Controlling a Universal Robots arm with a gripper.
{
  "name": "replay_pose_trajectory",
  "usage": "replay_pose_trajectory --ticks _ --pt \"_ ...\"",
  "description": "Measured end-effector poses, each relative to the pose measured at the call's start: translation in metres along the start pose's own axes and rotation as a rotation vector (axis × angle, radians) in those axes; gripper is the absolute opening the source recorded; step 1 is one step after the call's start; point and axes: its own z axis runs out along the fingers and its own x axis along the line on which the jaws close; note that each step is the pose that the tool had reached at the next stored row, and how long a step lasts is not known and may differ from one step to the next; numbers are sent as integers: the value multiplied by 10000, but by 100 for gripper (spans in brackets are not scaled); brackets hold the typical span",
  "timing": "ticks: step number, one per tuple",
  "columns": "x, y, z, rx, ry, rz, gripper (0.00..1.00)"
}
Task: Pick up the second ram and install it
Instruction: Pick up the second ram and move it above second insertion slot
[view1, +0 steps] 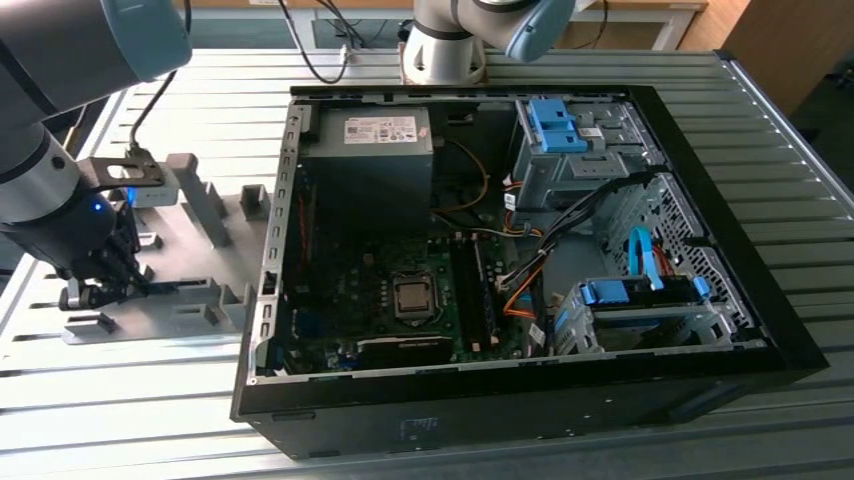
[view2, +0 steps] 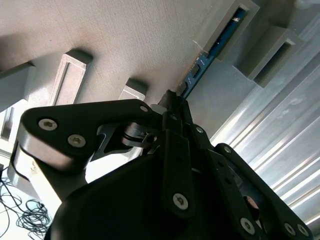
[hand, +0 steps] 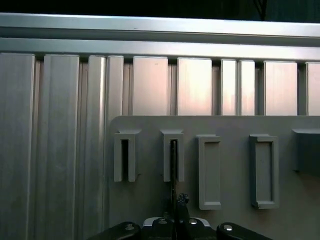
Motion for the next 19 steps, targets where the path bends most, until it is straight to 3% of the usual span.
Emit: replay_pose_trajectory --ticks 8,19 --pt "0 0 -4 1 -1 24 14" --pt "-5 2 -129 0 0 24 14"
